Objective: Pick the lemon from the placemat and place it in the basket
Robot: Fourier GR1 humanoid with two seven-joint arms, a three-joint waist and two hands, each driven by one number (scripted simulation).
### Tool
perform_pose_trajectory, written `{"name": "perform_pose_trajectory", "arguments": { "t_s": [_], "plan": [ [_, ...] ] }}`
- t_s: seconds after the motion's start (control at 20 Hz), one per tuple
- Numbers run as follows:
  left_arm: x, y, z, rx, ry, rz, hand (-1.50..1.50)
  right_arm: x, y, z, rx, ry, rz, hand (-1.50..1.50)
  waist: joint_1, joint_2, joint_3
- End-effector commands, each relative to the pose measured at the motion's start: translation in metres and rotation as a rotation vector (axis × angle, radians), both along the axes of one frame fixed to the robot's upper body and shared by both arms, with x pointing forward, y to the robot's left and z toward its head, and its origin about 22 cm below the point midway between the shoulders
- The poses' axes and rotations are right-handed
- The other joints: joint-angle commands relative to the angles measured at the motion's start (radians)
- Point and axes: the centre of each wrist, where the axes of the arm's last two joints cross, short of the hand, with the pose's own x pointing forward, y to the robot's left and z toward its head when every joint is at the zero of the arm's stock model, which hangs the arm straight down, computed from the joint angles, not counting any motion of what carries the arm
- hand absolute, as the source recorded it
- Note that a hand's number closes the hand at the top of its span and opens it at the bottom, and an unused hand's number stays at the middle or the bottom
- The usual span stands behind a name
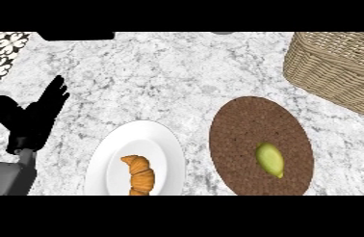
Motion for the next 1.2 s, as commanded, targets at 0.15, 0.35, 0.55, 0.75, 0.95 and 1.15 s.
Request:
{"name": "perform_pose_trajectory", "arguments": {
  "t_s": [0.15, 0.35, 0.55, 0.75, 0.95, 1.15],
  "plan": [
    [0.005, -0.011, 0.005, -0.012, -0.009, -0.011, 0.0, -0.007, -0.031, -0.035, 0.172, 0.028, 0.122, -1.5, 0.012, 0.001, 0.002],
    [0.004, -0.006, -0.005, -0.005, -0.008, -0.046, 0.0, 0.015, -0.043, -0.047, 0.168, 0.055, 0.116, -1.5, 0.031, 0.007, 0.001],
    [0.009, -0.019, 0.004, 0.0, -0.02, -0.045, 0.0, 0.022, -0.013, -0.097, 0.185, 0.051, 0.14, -1.5, 0.04, 0.006, 0.002],
    [0.011, -0.006, 0.001, -0.006, -0.015, -0.03, 0.0, 0.046, -0.003, -0.124, 0.227, 0.026, 0.152, -1.5, 0.043, 0.008, 0.002],
    [0.016, -0.018, 0.006, -0.014, -0.009, -0.036, 0.0, 0.063, 0.04, -0.145, 0.289, 0.04, 0.189, -1.5, 0.04, 0.007, 0.001],
    [0.002, -0.011, 0.01, -0.002, -0.006, -0.042, 0.0, 0.08, 0.053, -0.153, 0.313, 0.103, 0.218, -1.5, 0.041, 0.004, 0.001]
  ]
}}
